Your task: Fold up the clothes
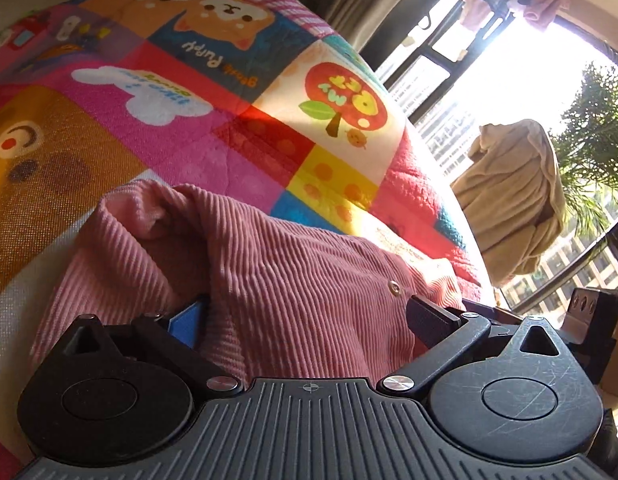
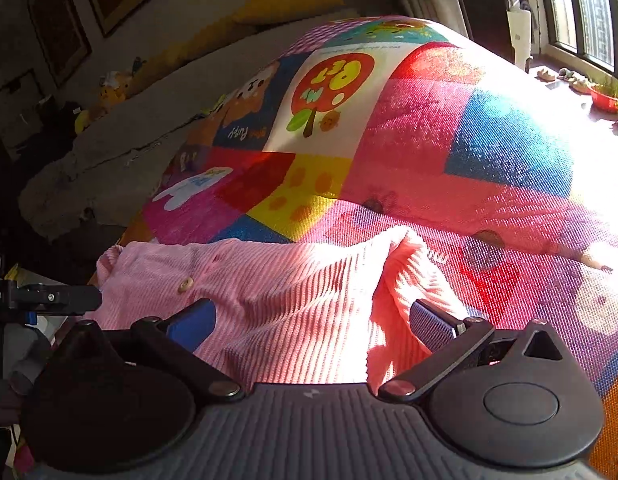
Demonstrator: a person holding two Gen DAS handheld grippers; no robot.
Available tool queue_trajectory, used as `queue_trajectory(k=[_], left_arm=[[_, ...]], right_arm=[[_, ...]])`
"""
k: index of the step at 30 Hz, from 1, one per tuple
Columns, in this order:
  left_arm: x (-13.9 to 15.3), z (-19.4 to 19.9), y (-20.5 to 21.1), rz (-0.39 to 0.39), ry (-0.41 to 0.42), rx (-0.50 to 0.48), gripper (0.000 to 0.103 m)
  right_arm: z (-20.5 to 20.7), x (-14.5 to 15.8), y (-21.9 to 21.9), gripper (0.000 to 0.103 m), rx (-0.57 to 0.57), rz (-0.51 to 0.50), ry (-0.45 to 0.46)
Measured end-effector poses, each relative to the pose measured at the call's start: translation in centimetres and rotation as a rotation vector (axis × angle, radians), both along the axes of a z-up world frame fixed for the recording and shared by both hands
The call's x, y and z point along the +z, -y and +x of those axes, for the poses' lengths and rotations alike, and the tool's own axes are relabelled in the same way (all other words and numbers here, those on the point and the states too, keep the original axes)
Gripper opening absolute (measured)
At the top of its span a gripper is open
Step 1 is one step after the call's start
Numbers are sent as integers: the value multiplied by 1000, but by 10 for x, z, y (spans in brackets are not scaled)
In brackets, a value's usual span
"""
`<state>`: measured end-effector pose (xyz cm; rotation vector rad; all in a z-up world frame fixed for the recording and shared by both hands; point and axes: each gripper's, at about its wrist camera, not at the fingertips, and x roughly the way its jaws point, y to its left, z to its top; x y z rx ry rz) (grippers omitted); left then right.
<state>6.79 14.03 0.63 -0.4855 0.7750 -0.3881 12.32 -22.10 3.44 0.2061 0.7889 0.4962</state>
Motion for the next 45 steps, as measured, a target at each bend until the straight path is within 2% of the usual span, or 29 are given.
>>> queue_trajectory(k=[4,6,8,10,14,16,19,20,23,25,26,29,33,37,39,42,44,45], left_arm=[[-4,-5,9,57,19,-23,103],[-4,-6,10,68,22,-24,103],[-5,-8,10,68,24,-29,103],[-5,-11,11,66,24,-35,103],[-2,-19,17,58,21,-71,103],[-1,-25,20,55,22,-87,103],[5,-33,15,110,35,-40,103],[8,-37,11,147,45,-3,103],[17,-47,-3,271,69,108,103],[20,-53,-10,316,75,150,103],[21,-54,-13,322,72,158,103],[21,-55,-16,337,64,173,103],[23,-55,-12,332,68,164,103],[27,-56,-5,363,83,139,103],[27,-57,-2,401,89,128,103],[21,-58,-2,464,69,126,103],[14,-59,-4,454,46,123,103],[13,-60,-5,415,47,106,103]], right_arm=[[39,-8,15,103,65,223,-203],[55,-13,11,103,69,288,-231],[62,-9,3,103,7,246,-141],[66,-2,-8,103,-8,221,-60],[66,19,-22,103,46,220,21],[62,27,-23,103,49,180,38],[46,33,-17,103,10,80,84],[38,33,-14,103,-15,19,114],[9,23,-10,103,-103,-253,209],[-4,8,-8,103,-138,-433,231],[-8,2,-9,103,-137,-472,230],[-25,-14,-11,103,-103,-499,193],[-51,-15,-30,103,25,-485,193],[-72,-15,-43,103,101,-553,269],[-76,-13,-41,103,101,-581,289],[-76,-9,-30,103,86,-535,270],[-76,-7,-23,103,52,-529,270],[-75,-6,-18,103,27,-524,269]])
